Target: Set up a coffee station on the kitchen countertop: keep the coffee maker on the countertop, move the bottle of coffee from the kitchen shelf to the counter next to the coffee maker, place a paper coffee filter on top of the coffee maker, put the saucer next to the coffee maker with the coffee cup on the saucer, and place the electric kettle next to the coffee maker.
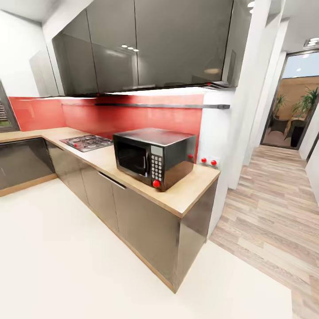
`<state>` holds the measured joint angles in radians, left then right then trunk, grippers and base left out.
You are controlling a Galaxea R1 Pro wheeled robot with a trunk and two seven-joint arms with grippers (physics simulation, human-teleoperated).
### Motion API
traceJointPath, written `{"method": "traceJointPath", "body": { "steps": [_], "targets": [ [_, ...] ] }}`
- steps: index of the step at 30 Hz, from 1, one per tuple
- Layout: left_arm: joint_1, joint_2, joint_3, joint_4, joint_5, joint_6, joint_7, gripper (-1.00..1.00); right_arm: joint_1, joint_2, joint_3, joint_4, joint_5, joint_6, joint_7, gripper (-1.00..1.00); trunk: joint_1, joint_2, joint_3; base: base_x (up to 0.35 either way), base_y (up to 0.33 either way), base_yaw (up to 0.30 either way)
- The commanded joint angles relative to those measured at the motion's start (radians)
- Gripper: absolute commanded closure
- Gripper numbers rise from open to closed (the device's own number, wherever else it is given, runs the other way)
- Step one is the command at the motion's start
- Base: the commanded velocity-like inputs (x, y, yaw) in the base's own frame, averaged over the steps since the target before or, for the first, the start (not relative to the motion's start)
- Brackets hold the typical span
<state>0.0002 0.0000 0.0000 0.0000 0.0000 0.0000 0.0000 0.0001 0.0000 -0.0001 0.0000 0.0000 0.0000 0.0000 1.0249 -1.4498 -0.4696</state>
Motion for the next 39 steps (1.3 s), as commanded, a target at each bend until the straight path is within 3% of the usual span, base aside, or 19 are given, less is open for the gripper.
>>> {"method": "traceJointPath", "body": {
  "steps": [1,12,24,31,32,39],
  "targets": [
    [0.0,0.004,0.002,-0.006,-0.001,-0.006,-0.001,-1.0,-0.006,0.006,-0.005,-0.006,-0.003,-0.002,0.002,-1.0,0.0,0.0,0.0,0.0,0.0,0.0],
    [0.001,-0.001,-0.001,-0.011,0.003,-0.013,-0.001,-1.0,-0.008,0.068,-0.002,-0.068,0.001,-0.002,0.002,-1.0,0.0,0.0,0.0,0.0,0.0,0.0],
    [0.001,-0.002,-0.004,-0.012,0.003,-0.014,-0.001,-1.0,-0.008,0.068,-0.003,-0.105,0.002,-0.002,-0.003,-1.0,0.0,0.0,-0.003,0.0,0.0,0.181],
    [0.001,-0.004,-0.003,-0.011,0.004,-0.052,0.0,-1.0,-0.008,0.067,-0.003,-0.107,0.002,-0.002,-0.003,-1.0,0.0,0.0,-0.008,0.0,0.0,0.235],
    [0.001,-0.004,-0.003,-0.011,0.004,-0.109,0.001,-1.0,-0.008,0.067,-0.003,-0.109,0.003,-0.002,-0.003,-1.0,0.0,0.0,-0.008,0.0,0.0,0.234],
    [0.001,-0.006,-0.003,-0.011,0.006,-0.111,0.003,-1.0,-0.008,0.067,-0.003,-0.123,0.003,-0.002,-0.002,-1.0,0.0,0.0,-0.013,0.0,0.0,0.233]
  ]
}}
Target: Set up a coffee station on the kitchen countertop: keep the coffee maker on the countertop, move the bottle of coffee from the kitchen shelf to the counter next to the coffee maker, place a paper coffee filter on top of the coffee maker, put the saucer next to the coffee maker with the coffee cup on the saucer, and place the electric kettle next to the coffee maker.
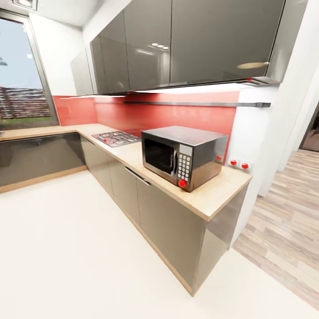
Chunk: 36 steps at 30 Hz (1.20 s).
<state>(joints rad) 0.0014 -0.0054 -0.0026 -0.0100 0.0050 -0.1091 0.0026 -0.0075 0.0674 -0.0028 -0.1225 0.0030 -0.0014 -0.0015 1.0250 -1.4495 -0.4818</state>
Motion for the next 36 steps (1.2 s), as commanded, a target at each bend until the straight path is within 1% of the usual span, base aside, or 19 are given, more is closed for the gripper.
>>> {"method": "traceJointPath", "body": {
  "steps": [1,7,8,10,15,18,30,36],
  "targets": [
    [0.0,0.0,0.0,-0.001,0.001,-0.001,0.001,-1.0,0.0,0.0,0.0,-0.001,0.0,0.0,0.0,-1.0,0.0,0.0,-0.002,0.0,0.0,0.233],
    [0.0,0.001,0.001,-0.001,0.005,0.005,0.004,-1.0,0.0,0.0,0.0,-0.002,0.001,0.0,0.0,-1.0,0.0,0.0,-0.006,0.0,0.0,0.233],
    [0.0,0.002,0.002,-0.001,0.009,0.006,0.005,-1.0,0.0,0.0,0.0,-0.002,0.001,0.0,0.001,-1.0,-0.004,0.007,-0.003,0.0,0.0,0.233],
    [-0.001,0.002,0.007,-0.001,0.018,0.007,0.005,-1.0,0.0,0.0,0.0,-0.002,0.001,0.0,0.002,-1.0,-0.012,0.021,0.002,0.0,0.0,0.233],
    [-0.001,0.004,0.023,-0.001,0.062,0.008,0.006,-1.0,0.0,0.0,0.001,-0.002,0.002,0.0,0.003,-1.0,-0.031,0.056,0.014,0.0,0.0,0.233],
    [-0.001,0.003,0.025,-0.001,0.074,0.009,0.007,-1.0,0.0,0.0,0.003,-0.002,0.002,0.0,0.004,-1.0,-0.042,0.077,0.021,0.0,0.0,0.233],
    [-0.001,0.004,0.027,-0.001,0.079,0.008,0.007,-1.0,0.0,0.002,0.006,-0.002,0.003,0.0,0.006,-1.0,-0.088,0.161,0.051,0.0,0.0,0.232],
    [-0.001,0.004,0.027,-0.001,0.079,0.008,0.007,-1.0,0.0,0.002,0.006,-0.002,0.005,0.0,0.008,-1.0,-0.111,0.203,0.068,0.0,0.0,0.067]
  ]
}}
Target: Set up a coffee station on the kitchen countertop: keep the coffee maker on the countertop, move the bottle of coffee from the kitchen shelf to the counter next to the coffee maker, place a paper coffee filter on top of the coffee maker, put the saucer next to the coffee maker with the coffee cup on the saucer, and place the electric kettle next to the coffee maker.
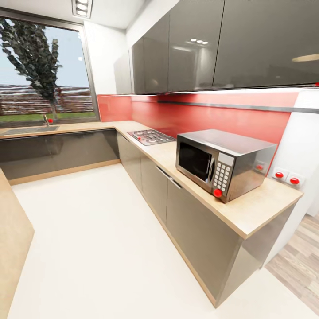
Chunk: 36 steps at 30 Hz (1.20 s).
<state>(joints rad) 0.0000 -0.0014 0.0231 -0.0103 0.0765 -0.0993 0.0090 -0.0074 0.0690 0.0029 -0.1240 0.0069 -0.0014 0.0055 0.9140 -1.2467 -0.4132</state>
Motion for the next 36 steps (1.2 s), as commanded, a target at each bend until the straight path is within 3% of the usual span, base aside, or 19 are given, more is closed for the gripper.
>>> {"method": "traceJointPath", "body": {
  "steps": [1,10,36],
  "targets": [
    [0.0,0.0,0.001,0.0,0.008,-0.002,0.0,-1.0,0.0,0.0,0.0,0.0,0.001,0.0,0.001,-1.0,-0.004,0.007,0.002,0.0,0.0,0.006],
    [0.0,0.001,0.01,0.0,0.008,-0.002,0.0,-1.0,0.0,0.0,0.002,0.0,0.002,0.0,0.001,-1.0,-0.038,0.07,0.03,0.0,0.0,0.055],
    [0.0,0.001,0.02,0.0,0.006,-0.002,0.0,-1.0,0.0,0.0,0.002,0.0,0.002,0.0,0.001,-1.0,-0.138,0.252,0.112,0.0,0.0,0.272]
  ]
}}
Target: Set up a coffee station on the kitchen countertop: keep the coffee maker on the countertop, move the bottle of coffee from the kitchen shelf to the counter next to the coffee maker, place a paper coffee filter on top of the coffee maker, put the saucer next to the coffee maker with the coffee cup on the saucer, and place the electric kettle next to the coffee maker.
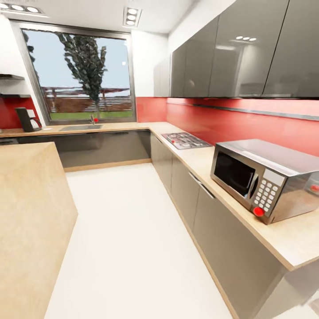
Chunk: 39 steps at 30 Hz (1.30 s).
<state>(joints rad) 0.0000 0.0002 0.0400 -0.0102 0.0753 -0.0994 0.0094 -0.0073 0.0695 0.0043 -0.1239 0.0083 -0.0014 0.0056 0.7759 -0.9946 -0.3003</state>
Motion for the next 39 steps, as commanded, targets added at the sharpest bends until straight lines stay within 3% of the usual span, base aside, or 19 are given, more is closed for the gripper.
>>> {"method": "traceJointPath", "body": {
  "steps": [1,39],
  "targets": [
    [0.0,0.0,0.003,-0.001,0.008,-0.002,0.0,-1.0,0.0,0.0,0.0,0.0,0.001,0.0,0.001,-1.0,-0.004,0.007,0.002,0.0,0.0,0.278],
    [0.0,0.0,0.003,-0.001,0.008,-0.002,0.0,-1.0,0.0,0.0,0.0,0.0,0.001,0.0,0.0,-1.0,-0.15,0.273,0.121,0.0,0.0,0.265]
  ]
}}
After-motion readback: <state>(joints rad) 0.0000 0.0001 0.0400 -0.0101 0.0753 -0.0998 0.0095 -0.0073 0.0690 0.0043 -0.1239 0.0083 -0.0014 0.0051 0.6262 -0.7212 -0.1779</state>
